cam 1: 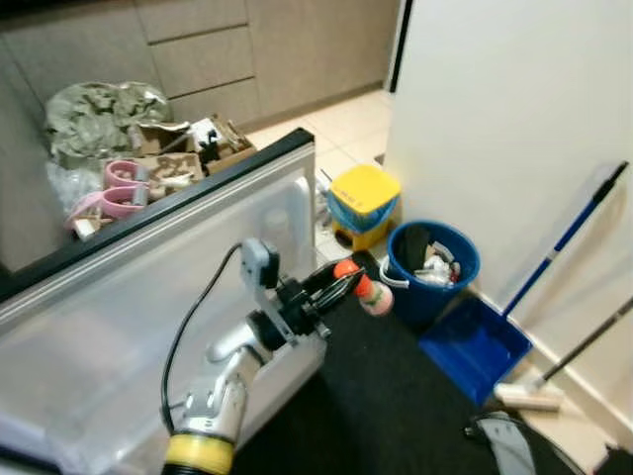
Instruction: Restocking fridge
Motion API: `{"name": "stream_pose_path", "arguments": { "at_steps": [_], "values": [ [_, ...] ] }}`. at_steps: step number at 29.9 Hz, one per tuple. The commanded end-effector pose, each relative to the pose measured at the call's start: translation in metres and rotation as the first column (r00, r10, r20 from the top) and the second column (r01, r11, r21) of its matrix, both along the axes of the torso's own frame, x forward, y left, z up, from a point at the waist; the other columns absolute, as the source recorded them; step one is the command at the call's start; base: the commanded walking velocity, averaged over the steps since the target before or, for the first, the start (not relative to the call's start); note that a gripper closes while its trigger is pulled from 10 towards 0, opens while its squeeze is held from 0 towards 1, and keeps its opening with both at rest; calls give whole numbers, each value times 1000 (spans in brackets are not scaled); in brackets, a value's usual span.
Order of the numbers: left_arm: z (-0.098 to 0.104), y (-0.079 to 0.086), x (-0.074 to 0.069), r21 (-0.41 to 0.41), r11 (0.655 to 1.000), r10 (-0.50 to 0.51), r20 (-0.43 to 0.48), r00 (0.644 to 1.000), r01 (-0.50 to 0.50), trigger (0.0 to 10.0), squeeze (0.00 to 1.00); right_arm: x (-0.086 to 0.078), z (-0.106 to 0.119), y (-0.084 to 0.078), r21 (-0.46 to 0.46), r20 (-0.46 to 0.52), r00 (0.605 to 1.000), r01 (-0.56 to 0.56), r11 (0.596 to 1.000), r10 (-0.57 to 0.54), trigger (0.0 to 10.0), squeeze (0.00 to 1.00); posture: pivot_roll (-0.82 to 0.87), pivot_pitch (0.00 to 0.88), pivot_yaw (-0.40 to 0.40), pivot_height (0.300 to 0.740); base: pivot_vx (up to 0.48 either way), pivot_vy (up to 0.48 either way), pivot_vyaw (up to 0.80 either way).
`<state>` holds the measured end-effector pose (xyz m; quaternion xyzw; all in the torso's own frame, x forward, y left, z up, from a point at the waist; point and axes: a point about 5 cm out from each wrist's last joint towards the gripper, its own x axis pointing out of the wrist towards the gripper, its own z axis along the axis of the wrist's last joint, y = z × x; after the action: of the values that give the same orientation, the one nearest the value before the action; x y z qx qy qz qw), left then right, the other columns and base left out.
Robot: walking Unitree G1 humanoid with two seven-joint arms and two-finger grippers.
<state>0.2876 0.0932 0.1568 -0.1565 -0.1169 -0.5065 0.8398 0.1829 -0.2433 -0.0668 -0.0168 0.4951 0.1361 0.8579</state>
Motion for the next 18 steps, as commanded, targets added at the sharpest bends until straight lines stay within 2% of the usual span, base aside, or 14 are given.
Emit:
{"name": "stream_pose_path", "arguments": {
  "at_steps": [1, 8, 9, 12, 14, 15, 18],
  "values": [
    [-7, 5, -2, 15, 999, 32, -17, 999, -32, 10000, 0, -3, -3, 7, 15, -4, 1000, -23, 1000, 23, 10000, 0, -40, 100, -12, 740, 0, 0, 0],
    [-7, 6, 2, 46, 995, 89, -8, 996, -88, 10000, 0, -3, -3, 8, 21, 4, 1000, -31, 999, 31, 10000, 0, -39, 95, -16, 740, 0, 0, 0],
    [-7, 7, 6, 56, 990, 132, -3, 991, -132, 10000, 0, -2, -3, 8, 23, 6, 999, -32, 999, 32, 10000, 0, -39, 95, -16, 740, 0, 0, 0],
    [-6, 9, 10, 59, 984, 169, 4, 986, -169, 10000, 0, -2, -3, 8, 24, 8, 999, -32, 999, 32, 10000, 0, -40, 94, -15, 740, 0, 0, 0],
    [-7, 13, 15, 113, 966, 233, 28, 972, -234, 10000, 0, -2, -3, 8, 25, 11, 999, -33, 999, 32, 10000, 0, -42, 96, -13, 740, 0, 0, 0],
    [-7, 13, 15, 113, 966, 233, 28, 972, -234, 10000, 0, -2, -3, 8, 25, 11, 999, -33, 999, 32, 10000, 0, -42, 96, -13, 740, 0, 0, 0],
    [-9, 17, 19, 181, 938, 287, 71, 955, -295, 10000, 0, -1, -2, 8, 26, 15, 999, -30, 999, 29, 10000, 0, -42, 96, -13, 740, 0, 0, 0]
  ]
}}
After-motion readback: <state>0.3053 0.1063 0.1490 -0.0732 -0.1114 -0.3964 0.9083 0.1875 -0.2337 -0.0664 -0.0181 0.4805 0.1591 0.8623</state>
